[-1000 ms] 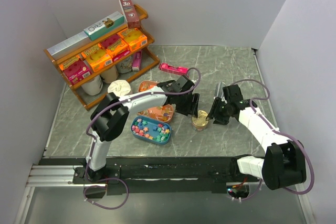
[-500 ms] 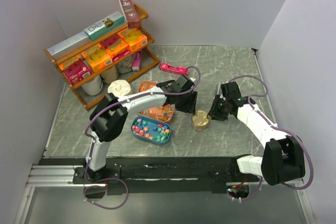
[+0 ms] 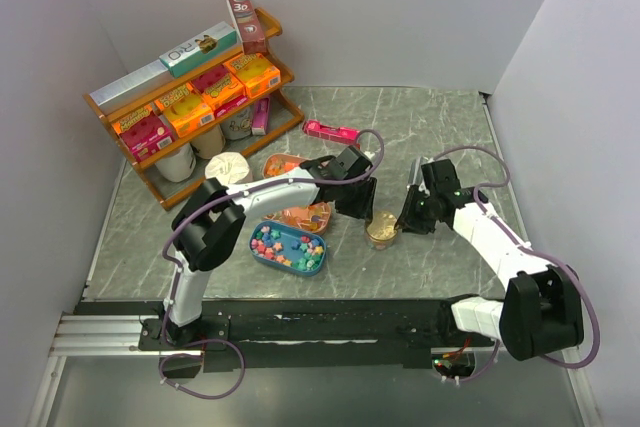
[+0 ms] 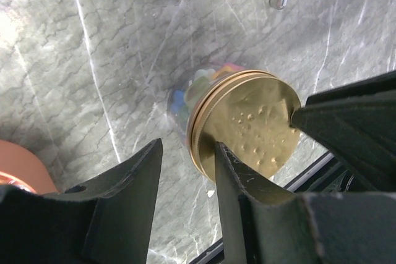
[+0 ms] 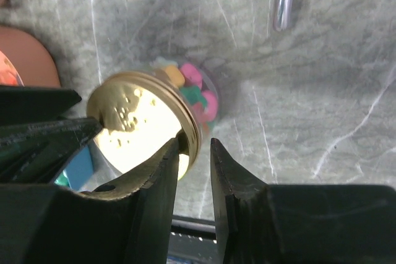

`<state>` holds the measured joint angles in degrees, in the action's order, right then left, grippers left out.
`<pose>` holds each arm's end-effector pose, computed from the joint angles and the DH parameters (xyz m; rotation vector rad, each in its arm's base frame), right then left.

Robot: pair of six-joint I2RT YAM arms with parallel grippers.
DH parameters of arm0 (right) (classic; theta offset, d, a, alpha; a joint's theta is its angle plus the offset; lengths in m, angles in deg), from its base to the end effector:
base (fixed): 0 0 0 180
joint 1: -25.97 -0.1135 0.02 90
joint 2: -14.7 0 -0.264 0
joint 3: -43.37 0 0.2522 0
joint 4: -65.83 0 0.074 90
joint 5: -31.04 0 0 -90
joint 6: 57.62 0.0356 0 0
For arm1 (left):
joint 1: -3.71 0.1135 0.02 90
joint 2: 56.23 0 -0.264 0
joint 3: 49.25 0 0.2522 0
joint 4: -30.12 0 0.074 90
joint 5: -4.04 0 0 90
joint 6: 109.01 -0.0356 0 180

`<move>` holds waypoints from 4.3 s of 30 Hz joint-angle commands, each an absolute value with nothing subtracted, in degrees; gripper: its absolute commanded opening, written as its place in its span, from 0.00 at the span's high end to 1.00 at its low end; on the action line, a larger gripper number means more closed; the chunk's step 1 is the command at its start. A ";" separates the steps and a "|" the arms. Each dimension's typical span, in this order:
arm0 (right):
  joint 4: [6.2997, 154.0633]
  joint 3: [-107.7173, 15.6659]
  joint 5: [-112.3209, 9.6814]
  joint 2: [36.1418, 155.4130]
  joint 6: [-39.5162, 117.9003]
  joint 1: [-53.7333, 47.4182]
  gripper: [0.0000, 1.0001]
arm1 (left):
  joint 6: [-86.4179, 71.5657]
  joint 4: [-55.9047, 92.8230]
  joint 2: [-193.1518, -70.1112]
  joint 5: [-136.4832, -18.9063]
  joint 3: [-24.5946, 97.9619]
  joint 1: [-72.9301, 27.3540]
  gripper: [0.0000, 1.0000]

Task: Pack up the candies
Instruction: Close the bottle lid on the packing bottle, then screw the bottle lid onto the packing bottle.

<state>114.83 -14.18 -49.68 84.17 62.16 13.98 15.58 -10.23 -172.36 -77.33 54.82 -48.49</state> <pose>0.2211 0.0528 0.2133 0.3598 2.6649 0.4524 0.2713 -0.3585 0.2113 0.4748 2.6192 -0.7681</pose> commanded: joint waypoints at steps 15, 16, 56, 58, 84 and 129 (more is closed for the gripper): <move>118.69 -12.14 -50.51 86.59 60.06 9.53 0.77 | 15.97 -4.22 -171.80 -79.89 47.75 -49.90 0.67; 119.22 -11.97 -51.22 86.33 60.41 9.27 0.80 | 16.06 -3.95 -172.06 -80.07 47.57 -50.08 0.68; 124.59 -19.26 -55.80 82.11 61.82 6.37 0.74 | 13.78 11.69 -156.60 -86.40 34.85 -51.83 0.50; 124.24 -19.61 -55.36 82.72 61.56 6.28 0.74 | 13.08 13.53 -155.81 -83.86 32.56 -52.19 0.47; 119.14 -15.57 -58.35 85.54 62.44 5.49 0.80 | 11.84 18.64 -160.46 -84.90 30.35 -57.28 0.55; 126.17 -19.88 -54.83 89.31 61.20 5.05 0.73 | 11.49 49.76 -147.90 -92.55 9.87 -59.66 0.25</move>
